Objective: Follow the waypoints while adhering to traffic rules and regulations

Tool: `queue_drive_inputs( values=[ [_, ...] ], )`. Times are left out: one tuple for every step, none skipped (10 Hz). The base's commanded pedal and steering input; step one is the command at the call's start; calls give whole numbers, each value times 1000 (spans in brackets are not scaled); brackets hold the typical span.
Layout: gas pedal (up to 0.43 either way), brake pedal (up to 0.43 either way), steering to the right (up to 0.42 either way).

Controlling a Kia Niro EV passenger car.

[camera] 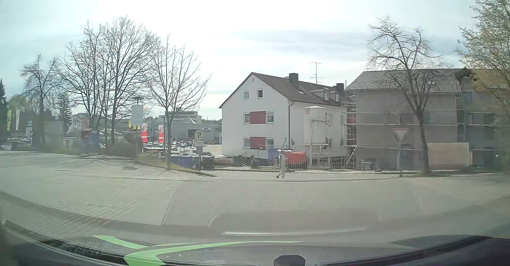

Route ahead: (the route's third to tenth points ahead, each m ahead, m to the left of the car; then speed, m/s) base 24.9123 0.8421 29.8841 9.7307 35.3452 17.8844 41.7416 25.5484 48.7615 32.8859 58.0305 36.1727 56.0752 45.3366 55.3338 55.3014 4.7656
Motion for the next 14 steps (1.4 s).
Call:
queue_drive_inputs(
  values=[
    [20, 0, -135],
    [8, 0, -115],
    [0, 0, -92],
    [0, 0, -71],
    [0, 0, -56],
    [0, 0, -41],
    [0, 0, -24],
    [0, 0, -13],
    [0, 43, -4],
    [0, 98, 4],
    [0, 128, 12],
    [0, 140, 19],
    [0, 159, 28],
    [0, 177, 34]
  ],
)
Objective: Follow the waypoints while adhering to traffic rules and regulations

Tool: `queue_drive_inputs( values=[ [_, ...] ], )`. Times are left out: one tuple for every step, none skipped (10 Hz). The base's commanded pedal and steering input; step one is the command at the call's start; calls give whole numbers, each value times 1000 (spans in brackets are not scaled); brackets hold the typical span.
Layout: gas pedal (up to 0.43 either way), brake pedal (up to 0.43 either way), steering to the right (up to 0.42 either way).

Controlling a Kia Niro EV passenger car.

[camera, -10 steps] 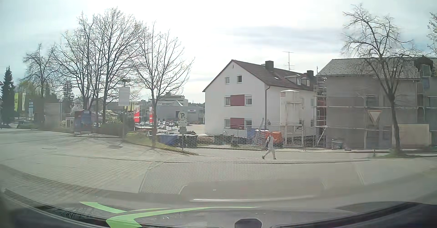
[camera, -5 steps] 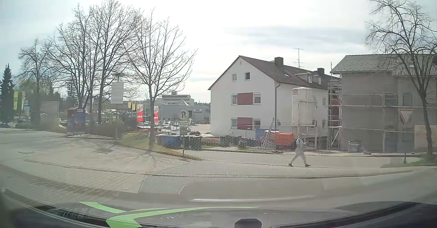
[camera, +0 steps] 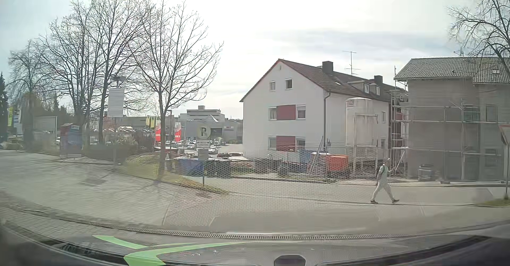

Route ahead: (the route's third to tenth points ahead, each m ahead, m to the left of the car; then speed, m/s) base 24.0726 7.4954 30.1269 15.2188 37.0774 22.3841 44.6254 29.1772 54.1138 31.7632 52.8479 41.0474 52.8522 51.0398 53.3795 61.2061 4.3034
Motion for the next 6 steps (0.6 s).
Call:
queue_drive_inputs(
  values=[
    [0, 195, 40],
    [0, 195, 43],
    [0, 201, 43],
    [0, 207, 43],
    [0, 220, 44],
    [0, 232, 44]
  ],
)
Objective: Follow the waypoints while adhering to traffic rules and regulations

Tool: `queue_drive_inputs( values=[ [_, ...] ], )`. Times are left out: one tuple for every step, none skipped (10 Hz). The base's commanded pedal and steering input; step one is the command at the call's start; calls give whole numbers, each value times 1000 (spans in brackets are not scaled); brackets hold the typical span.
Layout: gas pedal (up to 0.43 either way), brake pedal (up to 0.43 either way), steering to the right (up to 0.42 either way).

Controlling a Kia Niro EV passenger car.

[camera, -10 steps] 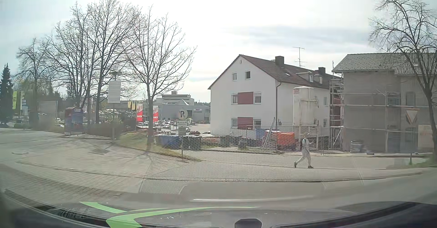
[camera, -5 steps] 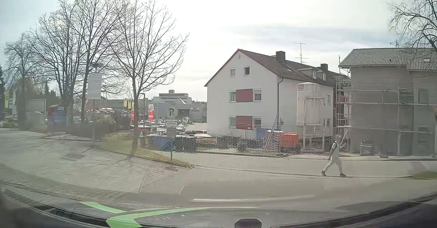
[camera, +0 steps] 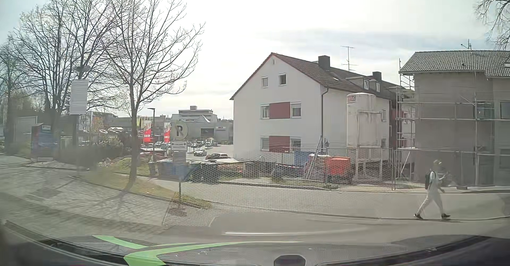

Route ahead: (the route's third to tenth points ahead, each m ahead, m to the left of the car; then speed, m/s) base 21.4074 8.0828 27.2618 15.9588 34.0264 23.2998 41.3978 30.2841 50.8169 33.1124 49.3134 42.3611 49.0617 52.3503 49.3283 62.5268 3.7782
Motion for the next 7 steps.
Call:
queue_drive_inputs(
  values=[
    [0, 232, 44],
    [0, 238, 44],
    [0, 238, 43],
    [0, 256, 41],
    [0, 256, 40],
    [0, 256, 37],
    [0, 262, 23]
  ],
)
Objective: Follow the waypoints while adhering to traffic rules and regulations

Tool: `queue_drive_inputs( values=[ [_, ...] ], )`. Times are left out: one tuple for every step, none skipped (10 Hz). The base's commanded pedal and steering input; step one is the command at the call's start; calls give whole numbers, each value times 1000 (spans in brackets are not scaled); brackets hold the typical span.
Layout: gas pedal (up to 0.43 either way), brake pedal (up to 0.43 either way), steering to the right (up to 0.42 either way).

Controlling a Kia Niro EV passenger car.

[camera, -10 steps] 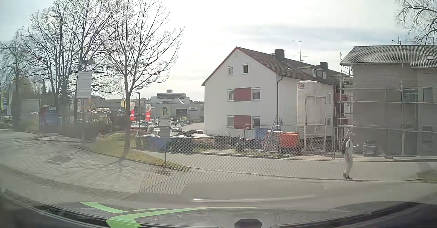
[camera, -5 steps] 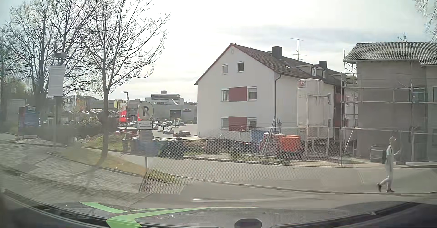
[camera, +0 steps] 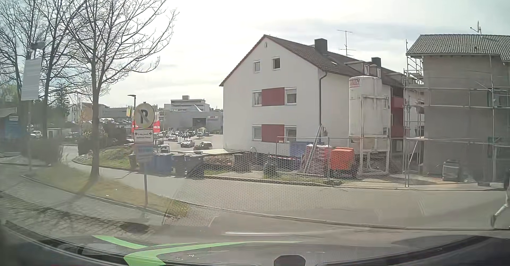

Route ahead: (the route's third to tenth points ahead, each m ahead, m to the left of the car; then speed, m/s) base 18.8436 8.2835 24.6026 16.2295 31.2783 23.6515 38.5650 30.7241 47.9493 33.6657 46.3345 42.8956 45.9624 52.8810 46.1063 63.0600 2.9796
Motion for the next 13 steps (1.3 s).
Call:
queue_drive_inputs(
  values=[
    [0, 274, 11],
    [0, 274, 9],
    [0, 274, 7],
    [0, 274, -1],
    [0, 274, -7],
    [0, 280, -8],
    [0, 280, -8],
    [0, 280, -8],
    [0, 280, -8],
    [0, 280, -9],
    [0, 293, -11],
    [0, 293, -11],
    [0, 293, -11]
  ],
)
